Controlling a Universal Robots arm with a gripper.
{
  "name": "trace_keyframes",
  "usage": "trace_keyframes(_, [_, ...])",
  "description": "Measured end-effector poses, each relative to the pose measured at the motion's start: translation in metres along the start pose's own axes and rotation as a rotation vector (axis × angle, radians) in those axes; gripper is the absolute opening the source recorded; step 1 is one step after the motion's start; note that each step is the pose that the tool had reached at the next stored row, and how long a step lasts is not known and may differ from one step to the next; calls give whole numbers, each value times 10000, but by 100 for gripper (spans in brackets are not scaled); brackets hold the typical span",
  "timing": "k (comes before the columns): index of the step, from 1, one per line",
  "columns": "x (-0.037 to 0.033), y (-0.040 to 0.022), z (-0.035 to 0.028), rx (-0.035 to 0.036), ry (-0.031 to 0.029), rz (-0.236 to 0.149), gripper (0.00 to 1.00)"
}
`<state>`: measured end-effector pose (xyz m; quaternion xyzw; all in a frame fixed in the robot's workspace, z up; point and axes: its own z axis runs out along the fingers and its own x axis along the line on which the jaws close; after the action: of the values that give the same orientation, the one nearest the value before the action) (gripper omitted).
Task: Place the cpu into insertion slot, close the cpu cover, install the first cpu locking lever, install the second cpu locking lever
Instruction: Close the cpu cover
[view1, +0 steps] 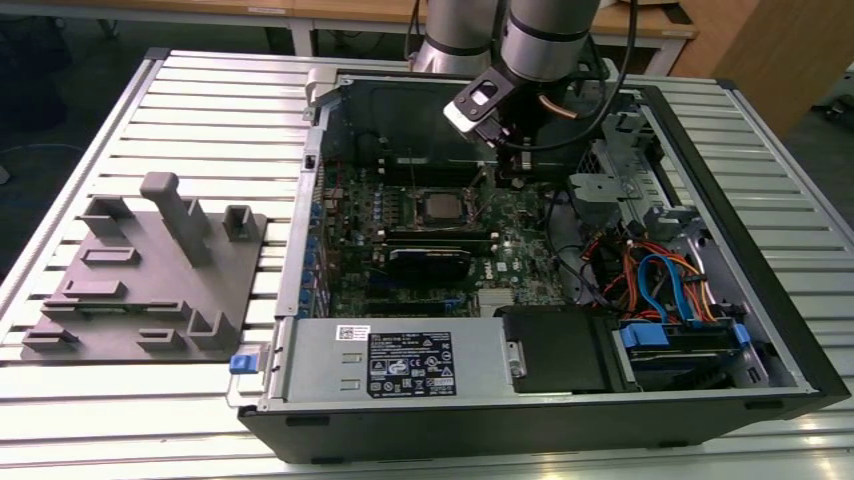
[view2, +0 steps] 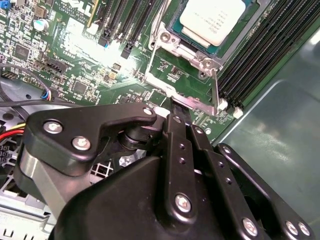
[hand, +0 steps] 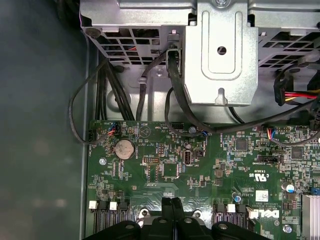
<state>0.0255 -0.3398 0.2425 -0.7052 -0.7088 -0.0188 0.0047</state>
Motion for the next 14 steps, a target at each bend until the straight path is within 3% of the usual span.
trace_keyframes(14, [0, -29, -1, 0, 0, 0, 11])
